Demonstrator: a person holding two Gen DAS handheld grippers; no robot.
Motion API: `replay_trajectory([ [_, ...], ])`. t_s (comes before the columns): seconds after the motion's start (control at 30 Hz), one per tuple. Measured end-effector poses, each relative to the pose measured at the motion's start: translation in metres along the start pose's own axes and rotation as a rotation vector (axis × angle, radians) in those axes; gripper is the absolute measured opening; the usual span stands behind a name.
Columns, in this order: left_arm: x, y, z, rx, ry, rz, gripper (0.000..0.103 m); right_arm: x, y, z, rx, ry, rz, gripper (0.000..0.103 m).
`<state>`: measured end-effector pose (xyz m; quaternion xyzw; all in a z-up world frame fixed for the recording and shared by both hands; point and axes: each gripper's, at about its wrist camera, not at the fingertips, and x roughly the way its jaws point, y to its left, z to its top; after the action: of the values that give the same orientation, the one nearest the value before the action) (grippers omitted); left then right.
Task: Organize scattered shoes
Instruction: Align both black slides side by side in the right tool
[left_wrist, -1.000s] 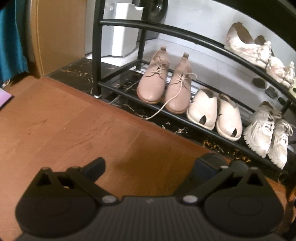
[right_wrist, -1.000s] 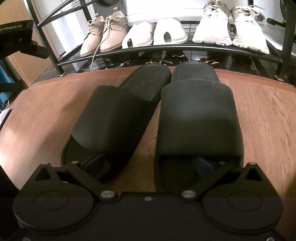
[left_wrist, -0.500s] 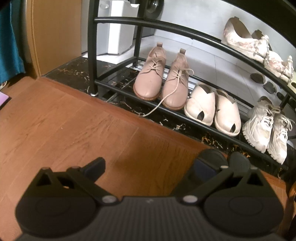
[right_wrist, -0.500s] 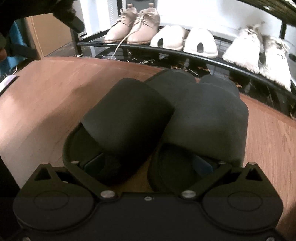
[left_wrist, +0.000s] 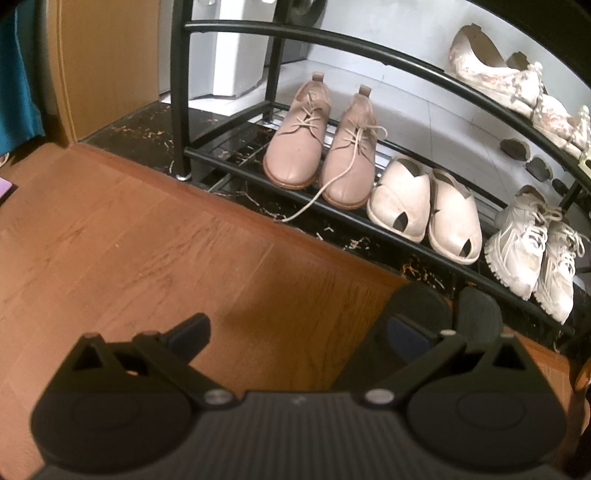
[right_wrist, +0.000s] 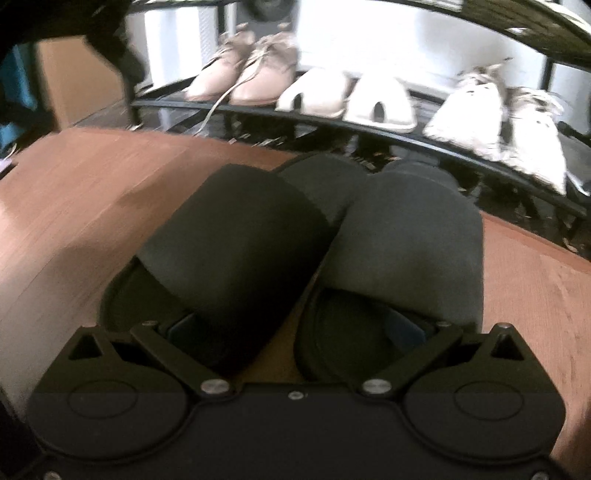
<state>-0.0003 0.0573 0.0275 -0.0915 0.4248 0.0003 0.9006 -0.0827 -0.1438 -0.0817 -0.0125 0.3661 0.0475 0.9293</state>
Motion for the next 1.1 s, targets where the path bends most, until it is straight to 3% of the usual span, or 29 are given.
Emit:
replay_trajectory([
  [0.1, 0.002, 0.001, 0.000, -0.006, 0.004, 0.000, 0.102, -0.002, -0.008, -0.002, 0.047, -0.072, 0.003, 0.101],
  [0.27, 0.008, 0.001, 0.001, -0.013, 0.019, 0.001, 0.102, 0.000, -0.006, -0.003, 0.047, -0.139, -0.064, 0.101],
  [0.47, 0.009, 0.001, 0.000, -0.012, 0.024, -0.003, 0.102, 0.017, -0.010, -0.001, 0.130, -0.135, -0.087, 0.103],
  [0.7, 0.013, 0.000, 0.001, -0.016, 0.030, -0.017, 0.102, 0.032, -0.010, 0.002, 0.121, -0.185, -0.147, 0.101],
  [0.73, 0.014, 0.001, 0.001, -0.017, 0.033, -0.017, 0.102, 0.034, -0.011, 0.002, 0.133, -0.190, -0.152, 0.099],
  [0.8, 0.021, 0.002, 0.002, -0.031, 0.059, -0.009, 0.102, 0.035, -0.014, 0.005, 0.147, -0.204, -0.158, 0.076],
  [0.87, 0.023, 0.003, 0.001, -0.037, 0.061, -0.008, 0.102, 0.034, -0.015, 0.009, 0.149, -0.212, -0.136, 0.067],
  [0.9, 0.025, 0.004, 0.001, -0.040, 0.062, -0.005, 0.102, 0.033, -0.015, 0.011, 0.148, -0.215, -0.122, 0.050],
  [1.0, 0.028, 0.003, 0.000, -0.031, 0.067, -0.006, 0.102, 0.031, -0.011, 0.016, 0.130, -0.226, -0.127, 0.036],
  [1.1, 0.031, 0.003, 0.001, -0.035, 0.071, -0.003, 0.102, 0.027, -0.012, 0.020, 0.157, -0.235, -0.114, 0.029],
])
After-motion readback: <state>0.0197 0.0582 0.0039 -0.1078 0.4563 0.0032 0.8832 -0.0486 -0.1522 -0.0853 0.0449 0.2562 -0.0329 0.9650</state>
